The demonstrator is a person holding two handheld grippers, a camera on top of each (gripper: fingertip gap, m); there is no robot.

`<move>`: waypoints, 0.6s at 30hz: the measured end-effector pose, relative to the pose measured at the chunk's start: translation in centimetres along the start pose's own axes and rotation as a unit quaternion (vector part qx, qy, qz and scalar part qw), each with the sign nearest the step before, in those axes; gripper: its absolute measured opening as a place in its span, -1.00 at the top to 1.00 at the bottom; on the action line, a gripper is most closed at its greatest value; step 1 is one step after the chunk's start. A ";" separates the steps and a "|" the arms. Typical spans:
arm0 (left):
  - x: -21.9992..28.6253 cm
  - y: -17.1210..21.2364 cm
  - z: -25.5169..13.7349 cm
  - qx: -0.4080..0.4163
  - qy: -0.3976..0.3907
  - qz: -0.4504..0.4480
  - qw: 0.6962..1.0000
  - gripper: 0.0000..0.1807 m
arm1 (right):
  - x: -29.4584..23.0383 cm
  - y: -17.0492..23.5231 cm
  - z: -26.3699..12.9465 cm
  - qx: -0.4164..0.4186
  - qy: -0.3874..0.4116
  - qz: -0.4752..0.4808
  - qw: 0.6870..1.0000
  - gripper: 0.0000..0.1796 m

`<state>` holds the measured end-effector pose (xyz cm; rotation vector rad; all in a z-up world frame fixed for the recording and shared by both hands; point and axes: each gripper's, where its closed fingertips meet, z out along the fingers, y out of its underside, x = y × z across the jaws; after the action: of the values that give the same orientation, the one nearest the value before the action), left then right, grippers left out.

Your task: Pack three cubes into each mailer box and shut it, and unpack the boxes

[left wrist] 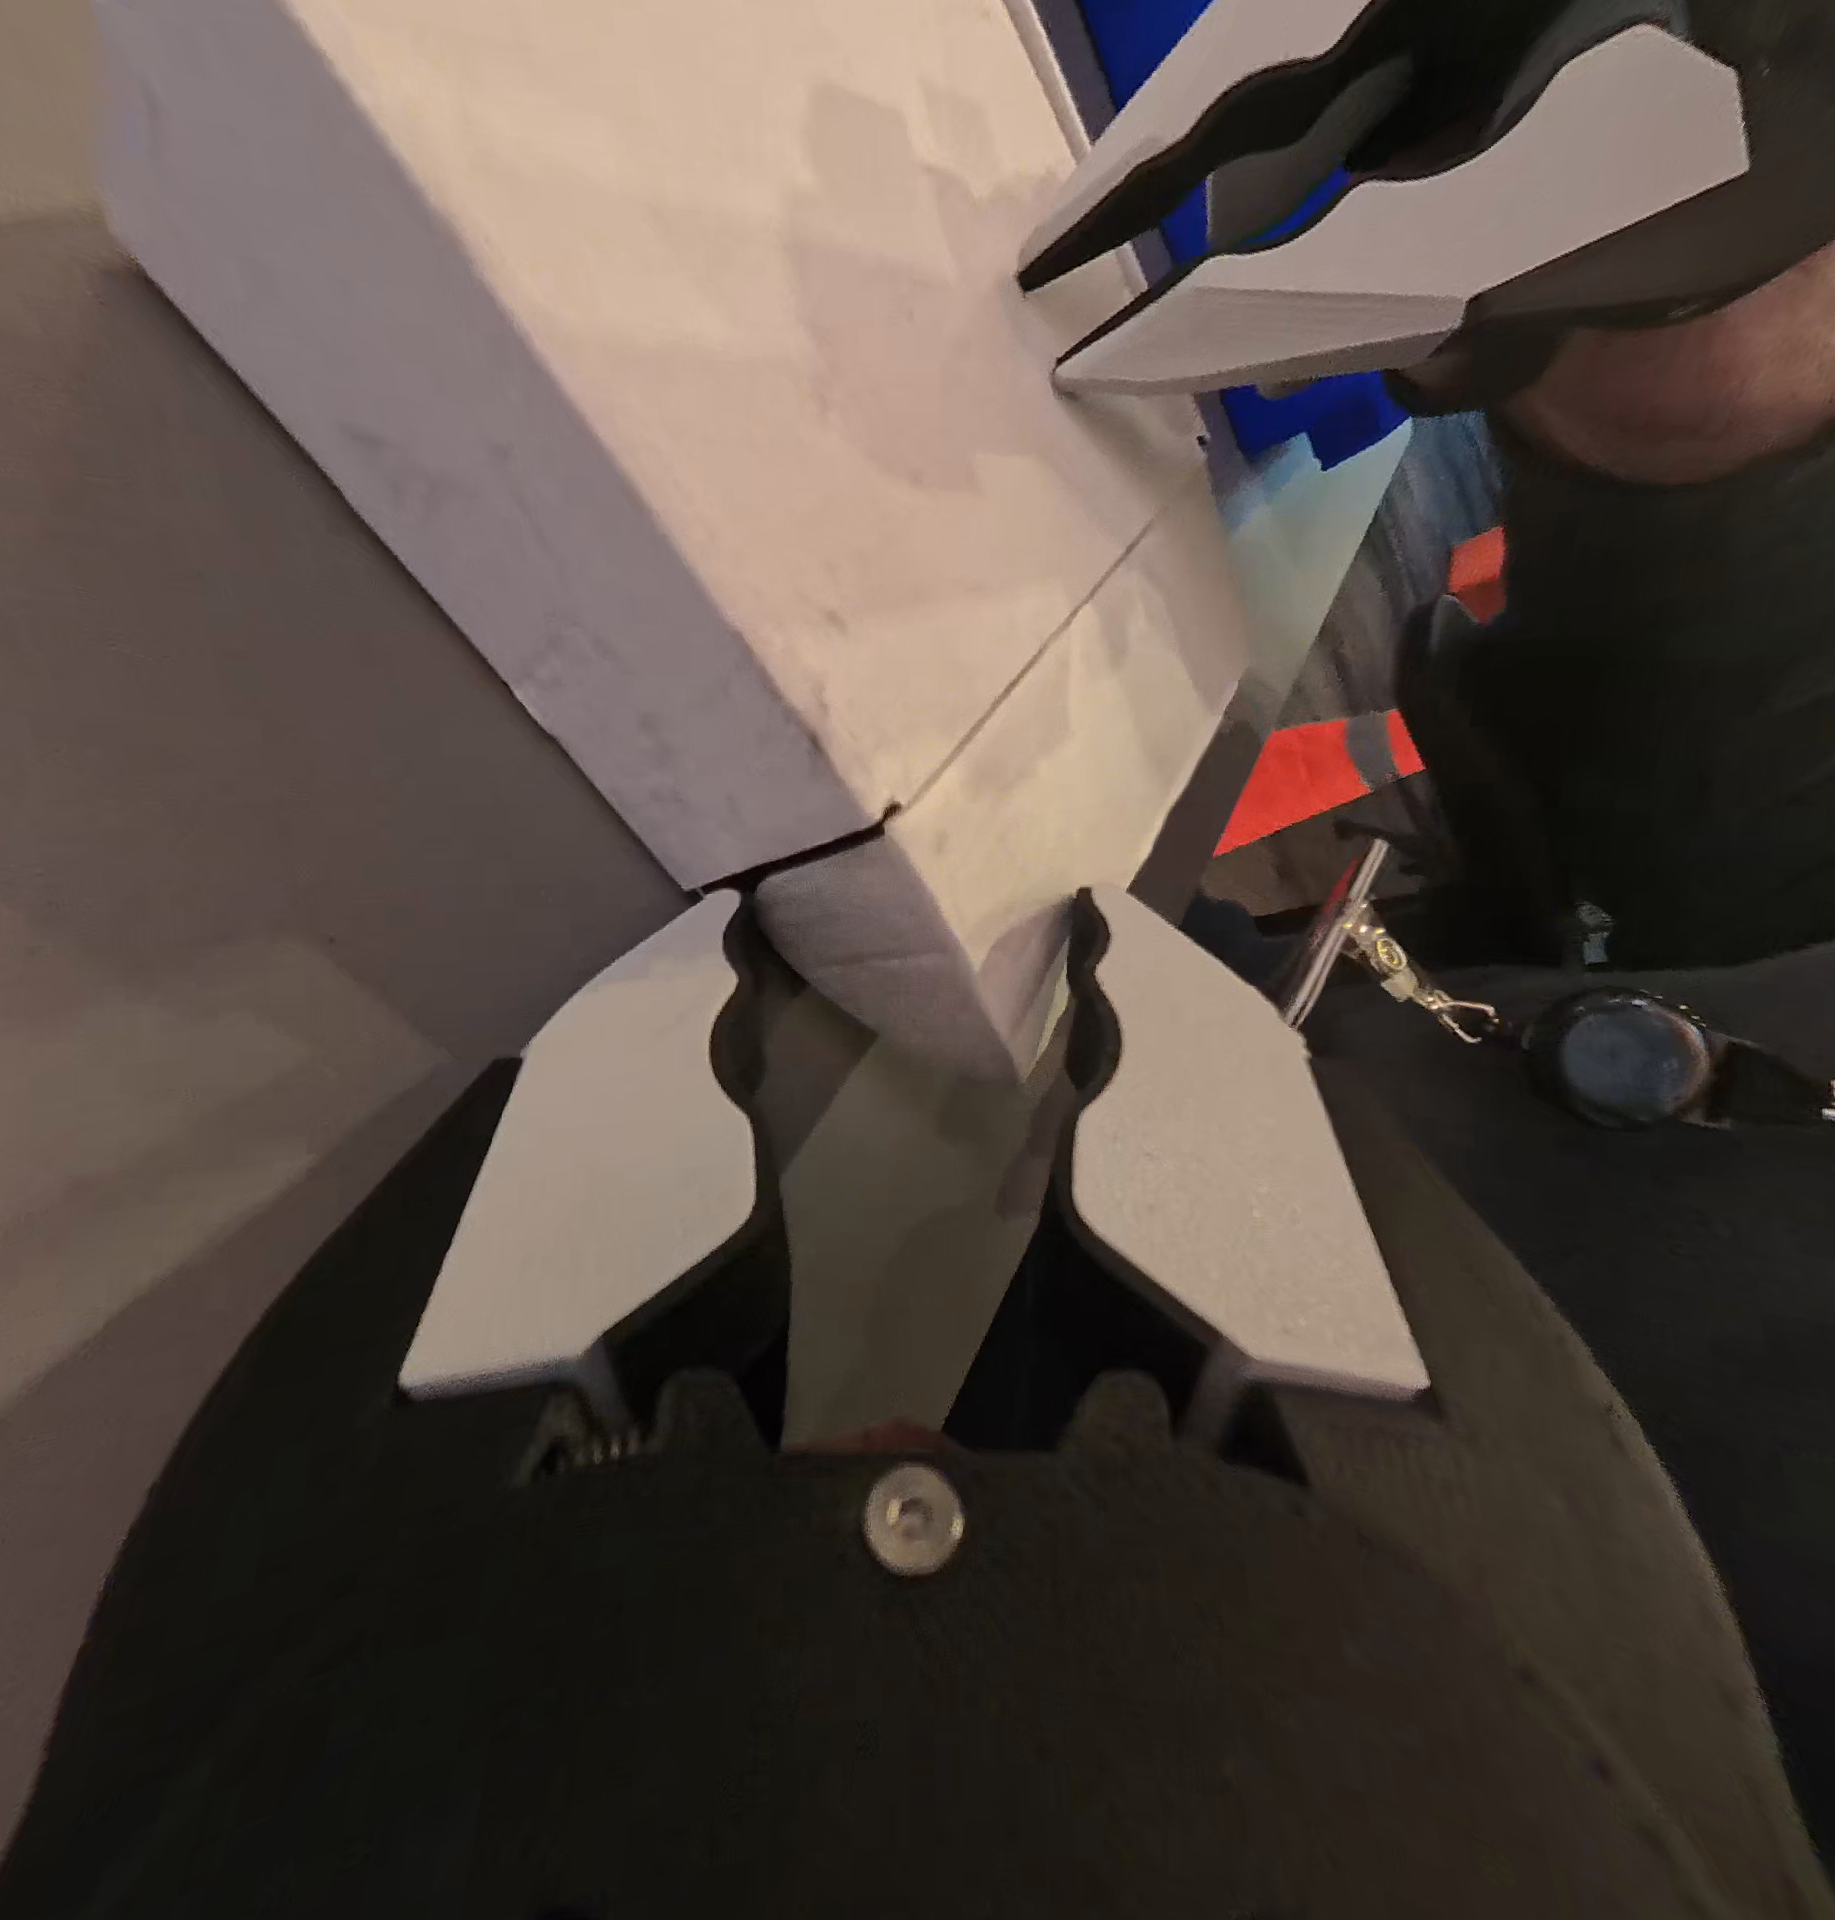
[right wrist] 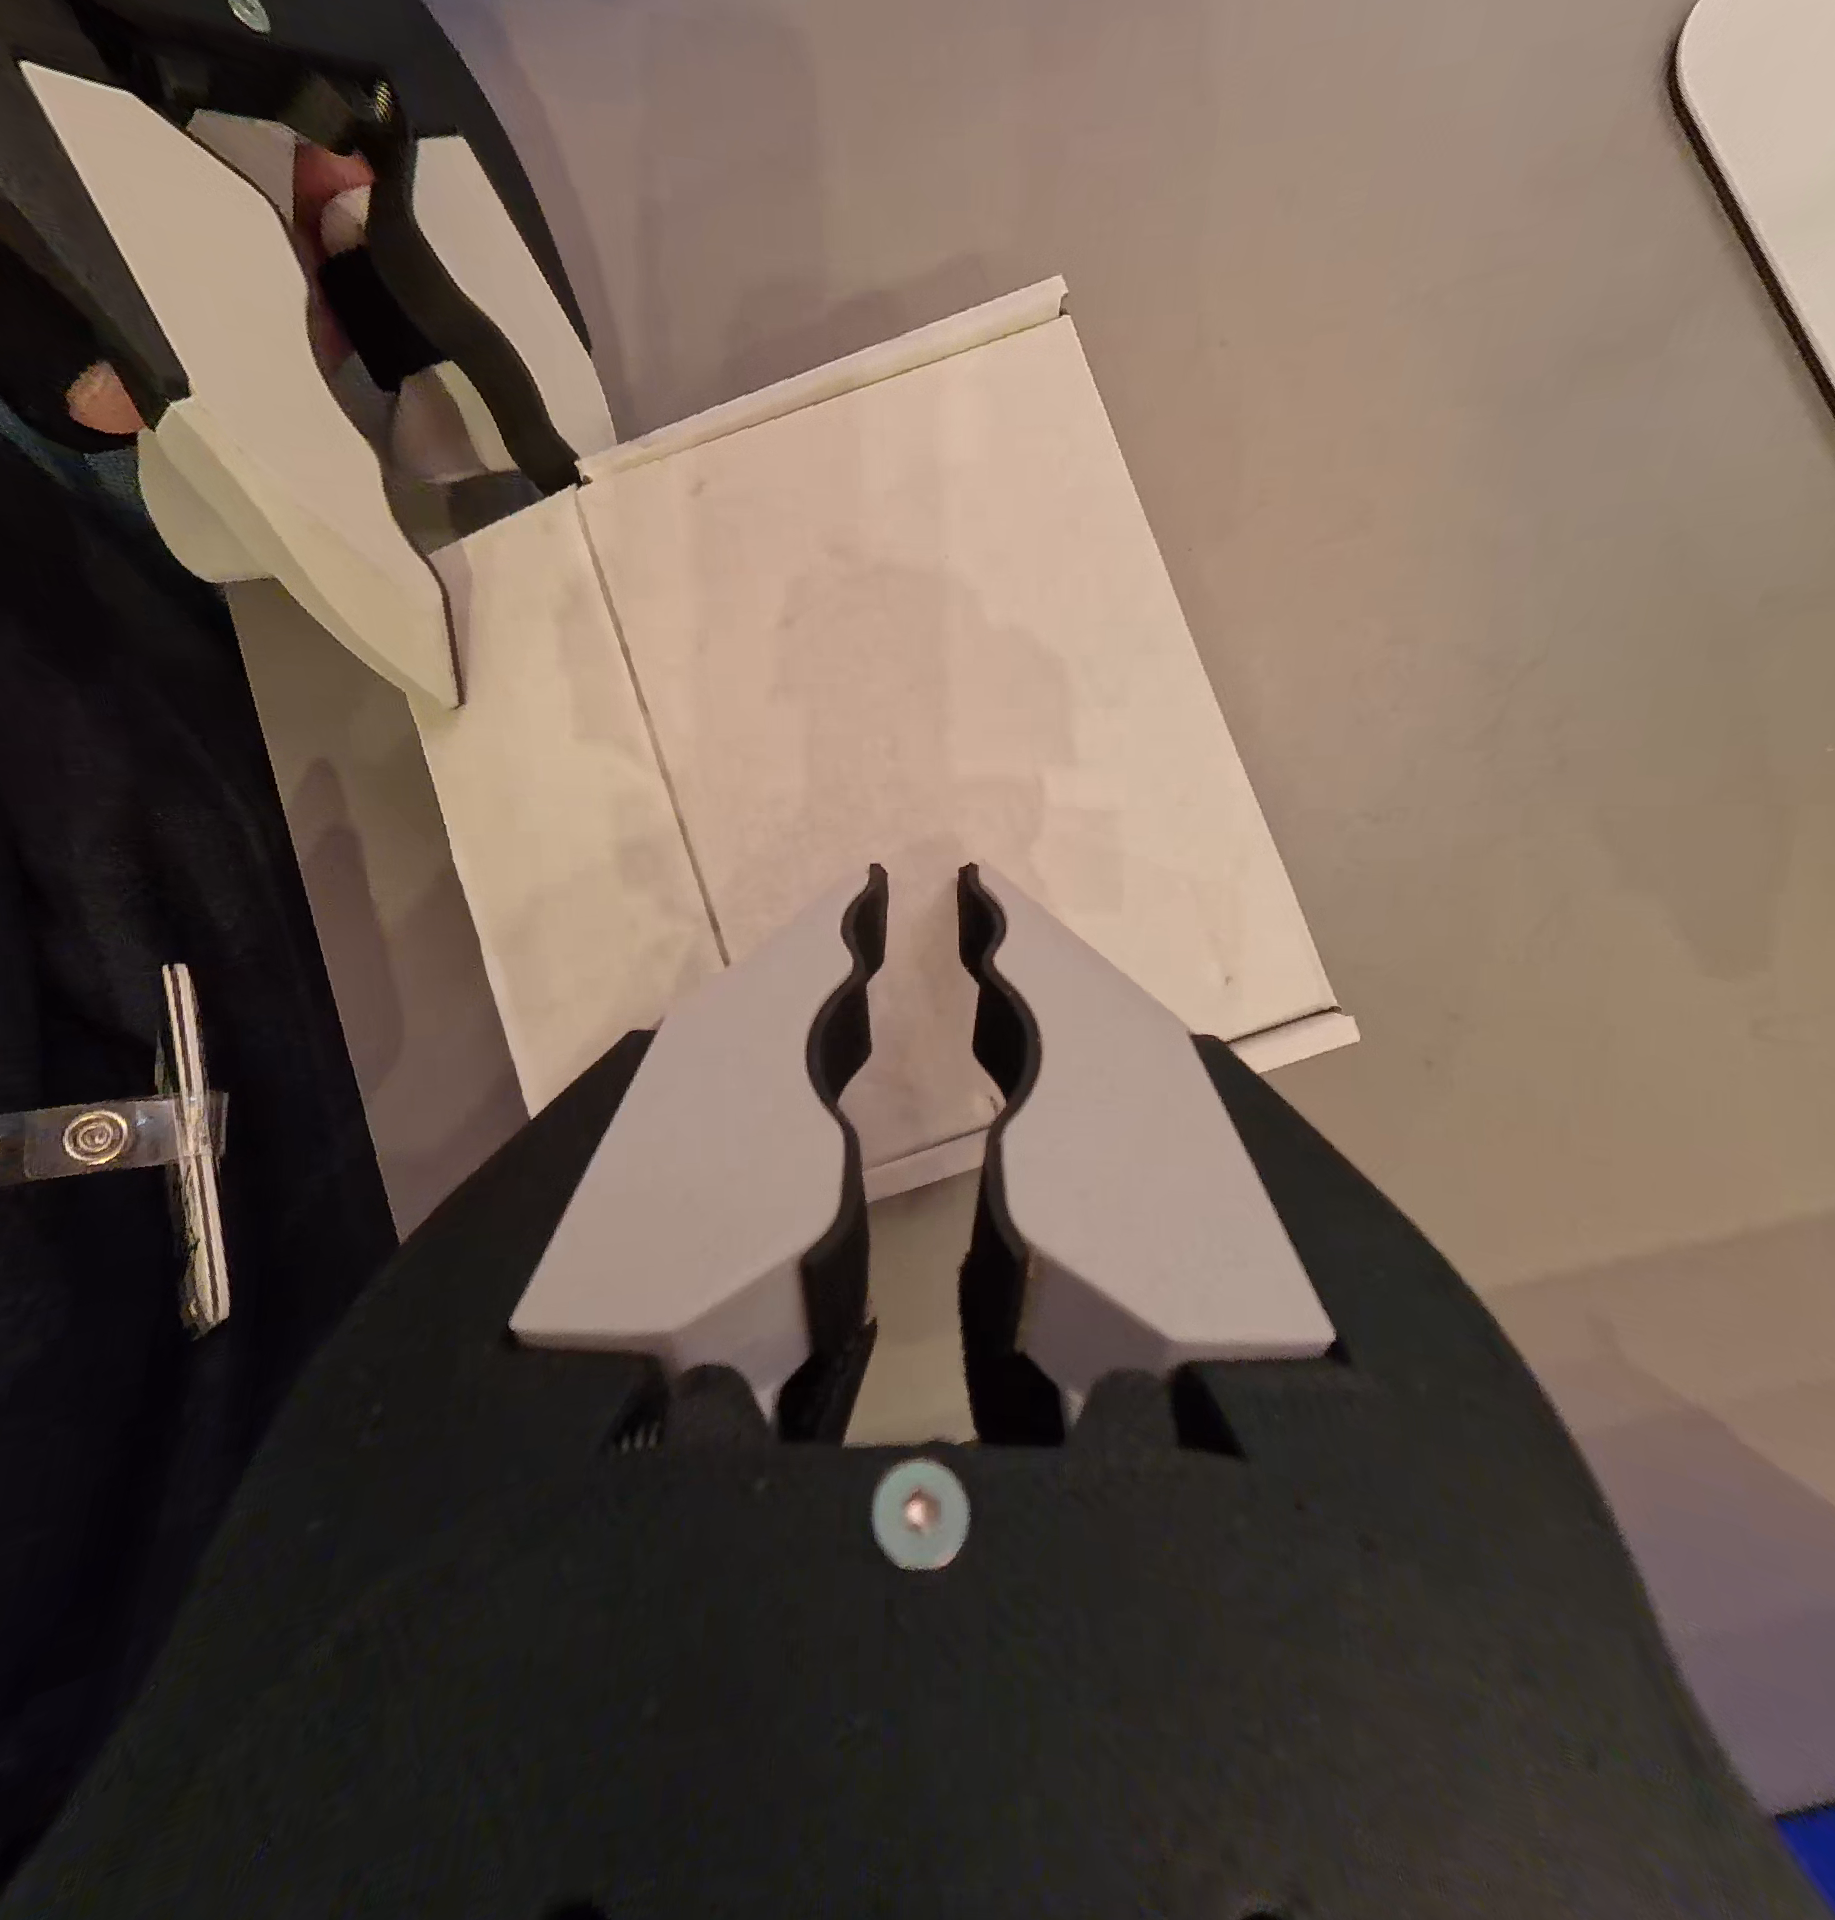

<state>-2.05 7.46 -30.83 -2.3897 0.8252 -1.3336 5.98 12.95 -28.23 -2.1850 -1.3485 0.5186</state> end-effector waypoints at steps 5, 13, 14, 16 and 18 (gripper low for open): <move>-0.4 0.4 0.0 0.009 -0.019 -0.002 1.000 0.42 | 0.0 0.0 0.0 -0.001 -0.001 0.000 1.000 0.87; 0.1 0.5 0.5 0.000 -0.008 0.011 1.000 0.44 | 0.0 0.0 0.0 0.002 -0.002 0.005 1.000 0.87; -0.1 0.5 0.5 0.001 -0.009 0.006 1.000 0.45 | 0.0 0.0 0.0 0.002 -0.002 0.005 1.000 0.87; -0.1 0.4 0.5 -0.002 -0.009 0.010 1.000 0.46 | 0.0 0.0 0.0 0.001 -0.001 0.004 1.000 0.87; -0.1 0.5 0.5 -0.002 -0.013 0.012 1.000 0.45 | 0.0 0.0 0.0 0.002 -0.002 0.004 1.000 0.86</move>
<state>-1.86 7.15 -31.37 -2.3875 0.8487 -1.2889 5.99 12.94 -28.23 -2.1892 -1.3404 0.5284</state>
